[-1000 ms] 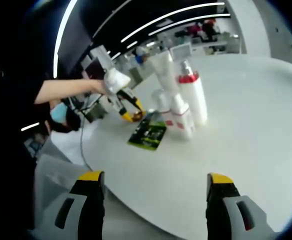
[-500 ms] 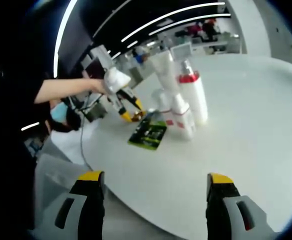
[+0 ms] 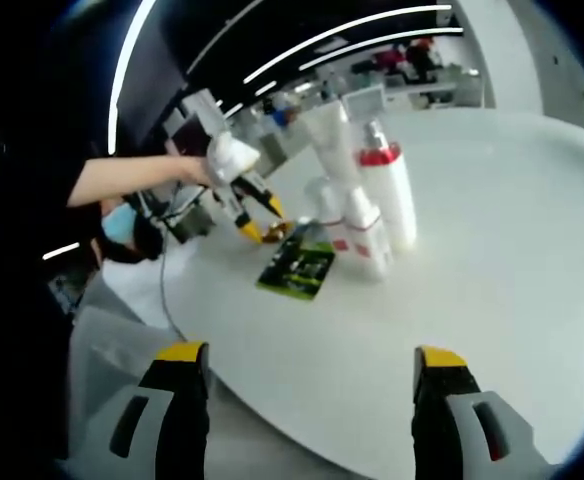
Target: Arrange the skincare products in the storage area until every visible bottle or jar stands upright without overlapping.
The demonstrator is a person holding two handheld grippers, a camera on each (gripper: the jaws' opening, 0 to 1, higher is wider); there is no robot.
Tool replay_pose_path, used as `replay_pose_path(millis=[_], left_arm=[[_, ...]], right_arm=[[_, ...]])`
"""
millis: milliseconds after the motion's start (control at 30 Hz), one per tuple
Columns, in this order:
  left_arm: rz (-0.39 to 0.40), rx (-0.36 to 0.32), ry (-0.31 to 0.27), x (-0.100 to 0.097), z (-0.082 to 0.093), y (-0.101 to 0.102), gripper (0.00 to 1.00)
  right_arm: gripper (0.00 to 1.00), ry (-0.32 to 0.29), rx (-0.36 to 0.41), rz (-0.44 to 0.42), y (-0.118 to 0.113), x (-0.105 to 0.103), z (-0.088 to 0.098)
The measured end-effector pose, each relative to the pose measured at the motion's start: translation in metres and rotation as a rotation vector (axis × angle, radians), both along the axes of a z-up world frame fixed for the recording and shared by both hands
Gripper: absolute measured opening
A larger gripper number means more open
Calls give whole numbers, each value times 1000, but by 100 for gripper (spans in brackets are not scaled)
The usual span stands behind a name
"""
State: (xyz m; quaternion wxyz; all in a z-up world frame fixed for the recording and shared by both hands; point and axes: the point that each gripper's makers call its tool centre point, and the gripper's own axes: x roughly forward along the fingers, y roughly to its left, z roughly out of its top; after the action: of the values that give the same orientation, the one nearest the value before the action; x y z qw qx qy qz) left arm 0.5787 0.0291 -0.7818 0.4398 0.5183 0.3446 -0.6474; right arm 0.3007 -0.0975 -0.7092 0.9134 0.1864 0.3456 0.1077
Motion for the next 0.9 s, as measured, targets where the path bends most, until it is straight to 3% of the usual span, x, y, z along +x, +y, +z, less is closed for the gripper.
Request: replay_pose_path(millis=[400,900], left_arm=[[204,-58,34,-6,9,9,49],[376,-118,95,-16,18,27,57]], right_arm=[[87,-4,0,10,2,0,1],[86,-17,5,26,5,1,4]])
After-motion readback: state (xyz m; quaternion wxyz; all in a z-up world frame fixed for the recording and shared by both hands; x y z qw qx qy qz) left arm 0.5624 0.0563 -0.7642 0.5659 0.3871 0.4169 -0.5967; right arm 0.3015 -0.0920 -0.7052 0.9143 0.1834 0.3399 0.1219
